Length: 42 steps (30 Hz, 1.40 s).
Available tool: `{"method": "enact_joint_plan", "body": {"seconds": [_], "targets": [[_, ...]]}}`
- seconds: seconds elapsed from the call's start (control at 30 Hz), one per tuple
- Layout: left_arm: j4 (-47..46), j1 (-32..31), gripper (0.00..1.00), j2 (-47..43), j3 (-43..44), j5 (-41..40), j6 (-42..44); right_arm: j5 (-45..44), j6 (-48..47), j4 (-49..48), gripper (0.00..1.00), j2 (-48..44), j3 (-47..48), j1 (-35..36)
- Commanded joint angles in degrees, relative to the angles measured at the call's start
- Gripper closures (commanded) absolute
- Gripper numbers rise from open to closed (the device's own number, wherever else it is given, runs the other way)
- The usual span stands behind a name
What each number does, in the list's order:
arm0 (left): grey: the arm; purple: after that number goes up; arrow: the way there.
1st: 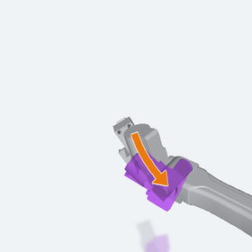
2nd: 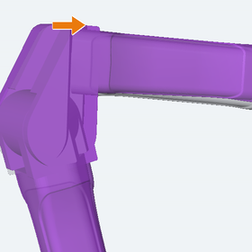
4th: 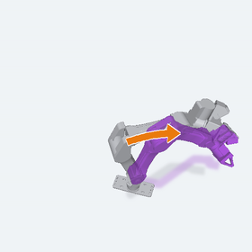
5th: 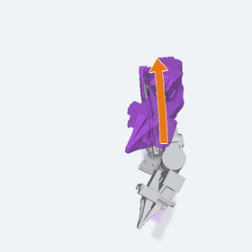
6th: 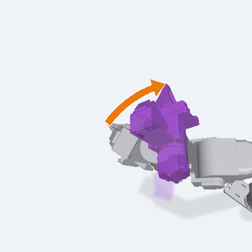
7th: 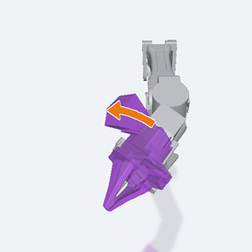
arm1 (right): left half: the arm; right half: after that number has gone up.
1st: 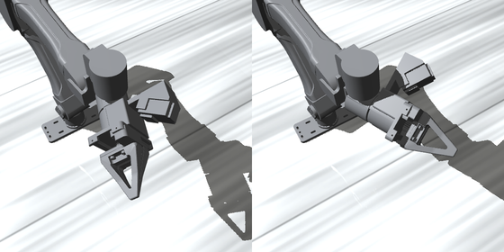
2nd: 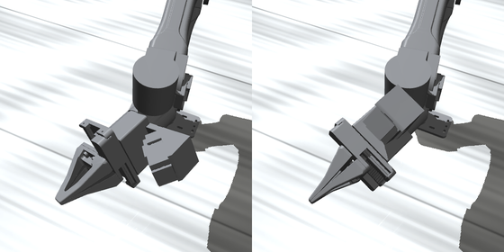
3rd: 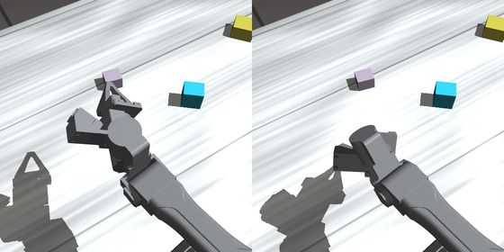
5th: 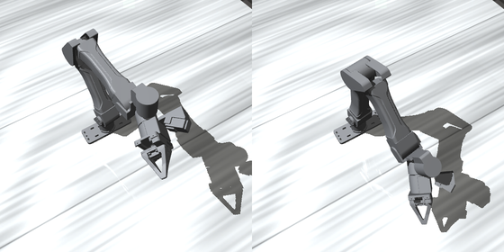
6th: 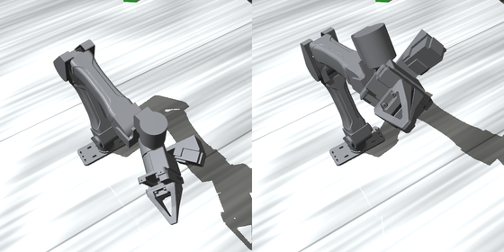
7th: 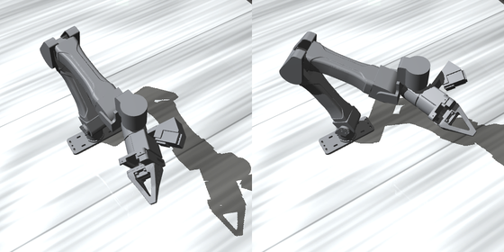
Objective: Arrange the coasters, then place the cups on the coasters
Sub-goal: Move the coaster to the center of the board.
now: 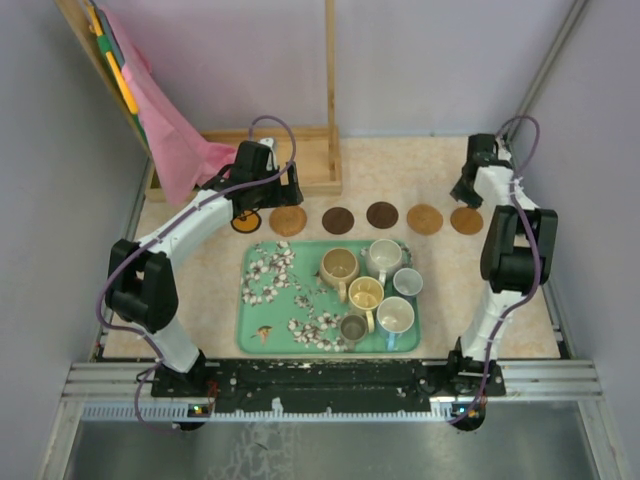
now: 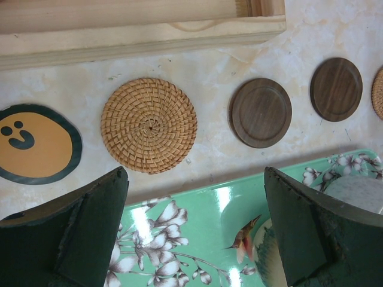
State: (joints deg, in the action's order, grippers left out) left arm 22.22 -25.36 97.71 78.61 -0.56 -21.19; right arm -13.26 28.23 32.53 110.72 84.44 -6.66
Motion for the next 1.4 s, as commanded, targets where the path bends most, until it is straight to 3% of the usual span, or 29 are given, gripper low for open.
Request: {"method": "enact_joint_plan", "body": {"seconds": [0.0, 0.3, 0.6, 1.07, 1.37], "targets": [[-0.99, -0.27, 0.00, -0.88, -0.04, 0.22, -0.18, -0.45, -1.87, 0.63, 0.64, -2.14, 4.16, 3.71], [-0.78, -0.23, 0.00, -0.95, -0.20, -0.06, -0.17, 0.88, -2.05, 0.32, 0.64, -1.65, 1.96, 8.44], [-1.68, -0.30, 0.00, 0.87, 0.71, 1.04, -1.27, 0.19, -0.92, -0.34, 0.64, -3.93, -0.46, 8.81], [2.79, -1.53, 0.00, 9.85, 11.90, -3.09, -6.01, 3.16, 1.06, -0.72, 0.64, -10.37, -1.95, 8.71], [2.64, -1.59, 0.00, 8.55, 9.07, -4.06, 0.29, 0.20, 1.45, -0.19, 0.64, -9.25, -3.29, 8.72]]}}
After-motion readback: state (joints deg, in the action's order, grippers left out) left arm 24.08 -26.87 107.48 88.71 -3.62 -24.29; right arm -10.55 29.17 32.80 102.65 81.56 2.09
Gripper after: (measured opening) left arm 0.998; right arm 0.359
